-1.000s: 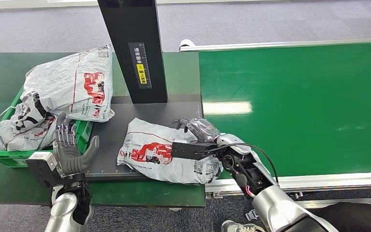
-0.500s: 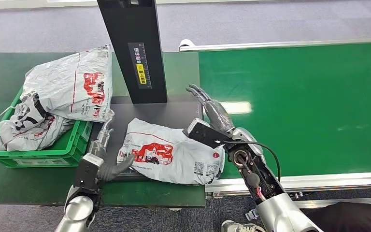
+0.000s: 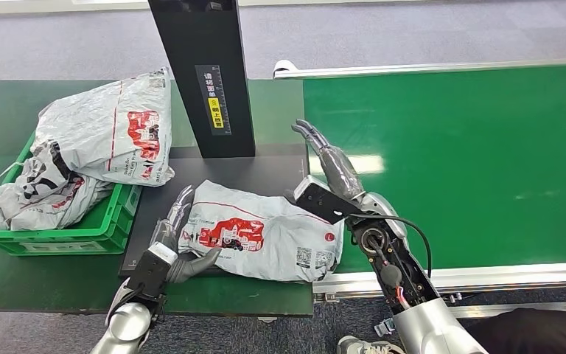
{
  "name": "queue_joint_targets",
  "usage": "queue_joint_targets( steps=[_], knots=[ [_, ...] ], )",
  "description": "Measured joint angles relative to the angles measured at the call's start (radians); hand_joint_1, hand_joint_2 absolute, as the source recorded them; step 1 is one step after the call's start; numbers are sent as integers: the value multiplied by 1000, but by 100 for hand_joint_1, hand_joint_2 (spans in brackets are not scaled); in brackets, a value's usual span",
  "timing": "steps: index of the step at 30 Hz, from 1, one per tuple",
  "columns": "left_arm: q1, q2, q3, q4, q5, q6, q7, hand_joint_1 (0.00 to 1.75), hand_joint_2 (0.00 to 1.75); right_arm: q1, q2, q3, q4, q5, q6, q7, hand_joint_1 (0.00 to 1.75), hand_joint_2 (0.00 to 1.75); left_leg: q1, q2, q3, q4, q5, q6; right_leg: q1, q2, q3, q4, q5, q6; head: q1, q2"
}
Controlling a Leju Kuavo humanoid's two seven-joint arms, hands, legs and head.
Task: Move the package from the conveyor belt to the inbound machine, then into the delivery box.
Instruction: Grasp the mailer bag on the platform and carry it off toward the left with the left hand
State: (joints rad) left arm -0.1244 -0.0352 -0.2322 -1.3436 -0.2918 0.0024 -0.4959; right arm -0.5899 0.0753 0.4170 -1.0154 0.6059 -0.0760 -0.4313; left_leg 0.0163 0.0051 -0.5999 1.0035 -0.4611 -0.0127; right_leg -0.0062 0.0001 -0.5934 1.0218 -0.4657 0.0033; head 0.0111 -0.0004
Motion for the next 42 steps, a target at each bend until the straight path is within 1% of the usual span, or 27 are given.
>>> queue_joint_targets(
  steps=[5,7,10,14,17,19,24,25,26,28,29,30,32,35,39,42],
  knots=[
    [0,3,-5,0,-5,1,0,0,175,3,1,-3,-3,0,-1,0,0,175,0,0,0,0,0,0,0,0,0,0,0,0,0,0],
    [-2,4,-9,1,-41,11,8,0,175,3,1,-4,-4,0,-5,0,0,175,0,0,0,0,0,0,0,0,0,0,0,0,0,0],
    [-14,6,-26,13,-181,66,41,0,175,3,1,-6,-4,5,-16,1,0,175,0,0,0,0,0,0,0,0,0,0,0,0,0,0],
    [-45,9,-60,58,-412,164,120,0,175,3,1,-10,-4,19,-23,9,0,175,0,0,0,0,0,0,0,0,0,0,0,0,0,0],
    [-71,9,-81,107,-512,206,164,0,175,3,1,-12,-4,27,-25,14,0,175,0,0,0,0,0,0,0,0,0,0,0,0,0,0],
    [-84,8,-87,134,-526,212,169,0,175,3,1,-13,-4,33,-26,16,0,175,0,0,0,0,0,0,0,0,0,0,0,0,0,0],
    [-94,7,-88,170,-478,189,146,0,175,3,2,-13,-2,49,-29,19,0,175,0,0,0,0,0,0,0,0,0,0,0,0,0,0],
    [-94,7,-88,173,-475,184,144,2,175,3,2,-13,-2,51,-29,19,0,175,0,0,0,0,0,0,0,0,0,0,0,0,0,0],
    [-95,7,-88,176,-472,180,143,29,175,3,3,-13,-2,53,-29,19,0,175,0,0,0,0,0,0,0,0,0,0,0,0,0,0],
    [-95,7,-88,183,-471,170,142,99,175,3,3,-15,-2,58,-30,19,0,175,0,0,0,0,0,0,0,0,0,0,0,0,0,0],
    [-95,7,-87,187,-471,165,142,131,175,3,4,-15,-1,60,-30,19,0,175,0,0,0,0,0,0,0,0,0,0,0,0,0,0],
    [-95,7,-87,190,-471,161,142,139,175,3,5,-17,-1,63,-30,19,0,175,0,0,0,0,0,0,0,0,0,0,0,0,0,0],
    [-96,8,-87,198,-471,157,141,137,175,3,7,-19,0,67,-30,19,0,175,0,0,0,0,0,0,0,0,0,0,0,0,0,0],
    [-97,8,-87,208,-477,155,144,141,175,3,9,-21,5,75,-30,19,0,175,0,0,0,0,0,0,0,0,0,0,0,0,0,0],
    [-104,8,-86,217,-489,156,150,140,175,3,11,-22,10,83,-30,20,0,175,0,0,0,0,0,0,0,0,0,0,0,0,0,0],
    [-108,8,-86,222,-492,156,150,158,175,3,13,-22,16,88,-30,23,0,175,0,0,0,0,0,0,0,0,0,0,0,0,0,0]
  ],
)
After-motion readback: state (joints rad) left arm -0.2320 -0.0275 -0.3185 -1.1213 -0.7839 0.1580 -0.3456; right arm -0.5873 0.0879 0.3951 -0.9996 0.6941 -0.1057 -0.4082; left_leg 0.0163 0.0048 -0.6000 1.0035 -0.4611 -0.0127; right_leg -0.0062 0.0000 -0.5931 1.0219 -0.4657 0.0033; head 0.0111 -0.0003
